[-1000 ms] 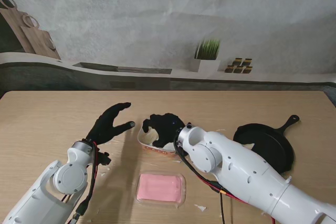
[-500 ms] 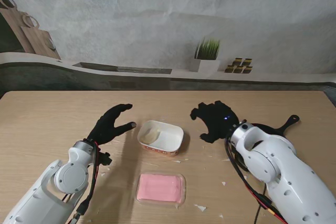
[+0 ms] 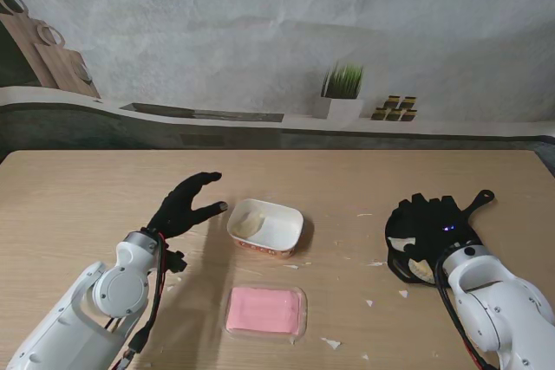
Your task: Load dumplings into a food container
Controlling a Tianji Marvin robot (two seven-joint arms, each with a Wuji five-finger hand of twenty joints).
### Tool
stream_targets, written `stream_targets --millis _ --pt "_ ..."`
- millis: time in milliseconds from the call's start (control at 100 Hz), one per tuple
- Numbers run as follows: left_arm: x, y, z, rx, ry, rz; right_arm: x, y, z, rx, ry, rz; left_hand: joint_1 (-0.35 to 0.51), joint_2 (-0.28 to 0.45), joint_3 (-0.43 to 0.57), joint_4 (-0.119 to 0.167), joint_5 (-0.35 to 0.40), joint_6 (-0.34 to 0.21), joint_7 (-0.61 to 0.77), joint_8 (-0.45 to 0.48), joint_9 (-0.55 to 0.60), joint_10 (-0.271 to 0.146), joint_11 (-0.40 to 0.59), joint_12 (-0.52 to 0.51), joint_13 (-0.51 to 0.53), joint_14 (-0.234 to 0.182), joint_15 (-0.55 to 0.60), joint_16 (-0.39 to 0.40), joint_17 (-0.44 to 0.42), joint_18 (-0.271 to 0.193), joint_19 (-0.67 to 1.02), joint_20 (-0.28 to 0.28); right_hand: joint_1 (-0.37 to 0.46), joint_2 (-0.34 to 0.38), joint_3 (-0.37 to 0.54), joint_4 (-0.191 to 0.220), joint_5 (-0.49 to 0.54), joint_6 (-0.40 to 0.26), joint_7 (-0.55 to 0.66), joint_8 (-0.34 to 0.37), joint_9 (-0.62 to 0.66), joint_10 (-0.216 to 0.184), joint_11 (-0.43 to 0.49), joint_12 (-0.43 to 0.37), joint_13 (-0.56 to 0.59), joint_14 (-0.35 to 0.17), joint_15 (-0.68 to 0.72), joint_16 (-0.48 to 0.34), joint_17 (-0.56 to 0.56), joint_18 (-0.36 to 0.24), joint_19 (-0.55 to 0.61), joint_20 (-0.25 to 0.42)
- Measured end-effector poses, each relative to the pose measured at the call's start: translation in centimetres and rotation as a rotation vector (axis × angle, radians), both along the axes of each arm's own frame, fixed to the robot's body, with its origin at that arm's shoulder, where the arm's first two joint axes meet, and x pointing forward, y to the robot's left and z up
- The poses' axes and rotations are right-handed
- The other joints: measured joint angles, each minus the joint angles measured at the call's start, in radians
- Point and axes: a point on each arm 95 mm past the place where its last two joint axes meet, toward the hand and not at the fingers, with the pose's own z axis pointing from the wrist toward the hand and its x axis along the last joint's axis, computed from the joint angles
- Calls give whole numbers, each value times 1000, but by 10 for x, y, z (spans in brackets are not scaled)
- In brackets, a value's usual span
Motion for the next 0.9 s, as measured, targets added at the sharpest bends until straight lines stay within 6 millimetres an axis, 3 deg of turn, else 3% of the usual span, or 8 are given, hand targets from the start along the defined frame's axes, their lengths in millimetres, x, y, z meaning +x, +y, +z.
stream_targets --millis 110,210,320,380,530,650,900 --pt "0 0 -1 1 0 0 -3 -9 -12 -11 16 -42 0 0 0 0 0 0 0 0 0 0 0 0 0 0 0 0 0 0 0 0 0 0 0 0 0 0 0 0 0 0 2 0 15 0 4 0 6 1 6 1" --pt "0 0 -1 1 1 0 -5 -17 -21 -41 42 -87 0 0 0 0 0 0 0 0 1 0 0 0 0 0 0 0 0 0 0 0 -71 11 -30 0 -2 0 0 0 -4 0 2 0 18 3 8 0 11 7 7 2" --pt "0 0 -1 2 2 -3 -8 -23 -29 -22 65 -185 0 0 0 0 0 0 0 0 12 0 11 2 0 0 0 0 0 0 0 0 -85 11 -44 0 -3 12 0 0 -4 3 2 0 56 24 8 0 27 38 7 2" --pt "0 -1 -1 2 3 -3 -9 -24 -35 -9 76 -203 0 0 0 0 0 0 0 0 12 0 12 4 0 0 0 0 0 0 0 0 -98 11 -44 0 -2 12 0 0 -4 6 2 0 57 24 8 0 28 38 7 2" --pt "0 -1 -2 4 6 -7 -12 -24 -46 1 100 -224 0 0 0 0 0 0 0 0 13 0 12 13 9 0 0 0 5 0 0 0 -101 9 -36 0 22 64 1 0 10 63 12 0 98 25 12 0 53 48 7 2" --pt "0 -1 -2 5 7 -8 -14 -24 -55 62 117 -254 0 0 0 0 0 0 0 0 15 0 12 14 9 0 0 0 5 0 -2 0 -101 8 6 6 45 86 4 -1 31 86 22 0 119 26 12 0 65 50 7 2" --pt "0 -2 -3 6 10 -11 -12 -20 -67 25 141 -259 0 0 0 0 0 0 0 0 16 0 12 14 10 0 0 0 5 0 -3 0 -81 8 33 6 50 87 40 -1 60 87 43 18 154 26 11 0 106 53 8 2"
